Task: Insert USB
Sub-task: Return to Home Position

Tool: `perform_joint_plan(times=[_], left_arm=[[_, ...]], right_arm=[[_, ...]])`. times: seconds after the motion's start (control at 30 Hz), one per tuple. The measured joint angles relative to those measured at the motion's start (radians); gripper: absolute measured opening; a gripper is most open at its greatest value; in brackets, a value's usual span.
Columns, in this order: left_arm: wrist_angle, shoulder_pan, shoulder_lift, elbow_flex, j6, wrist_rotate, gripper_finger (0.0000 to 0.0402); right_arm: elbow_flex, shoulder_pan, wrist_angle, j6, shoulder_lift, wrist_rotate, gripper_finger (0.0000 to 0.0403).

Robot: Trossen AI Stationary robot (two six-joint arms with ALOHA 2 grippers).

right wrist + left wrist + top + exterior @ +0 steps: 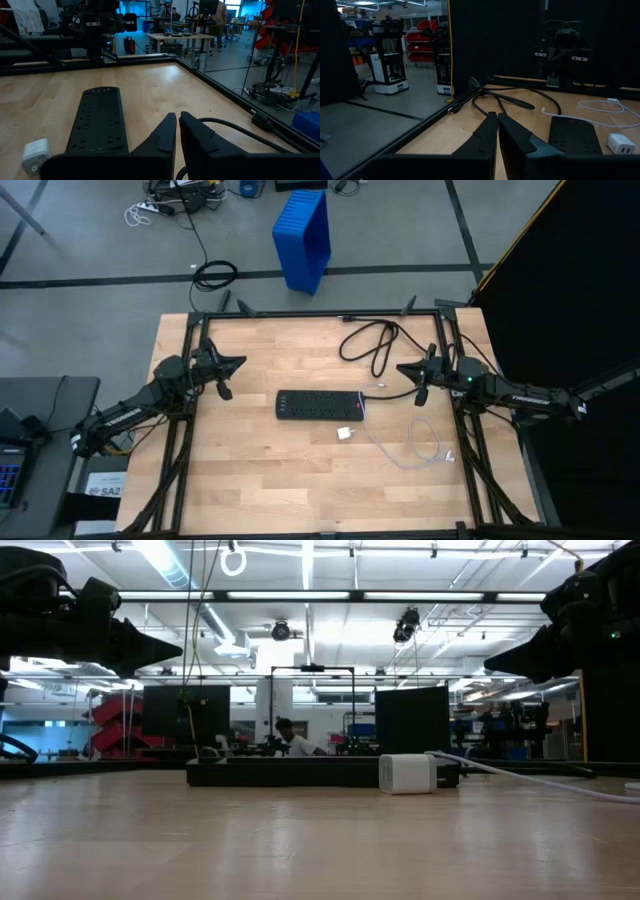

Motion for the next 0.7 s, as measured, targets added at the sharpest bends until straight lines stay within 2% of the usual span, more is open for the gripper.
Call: perform_joint_plan(times=[0.7], left_arm=[[0.000,0.000,0.000,0.000,0.000,0.000,0.0000]], right_arm=[[0.000,0.000,0.000,0.000,0.000,0.000,0.0008]])
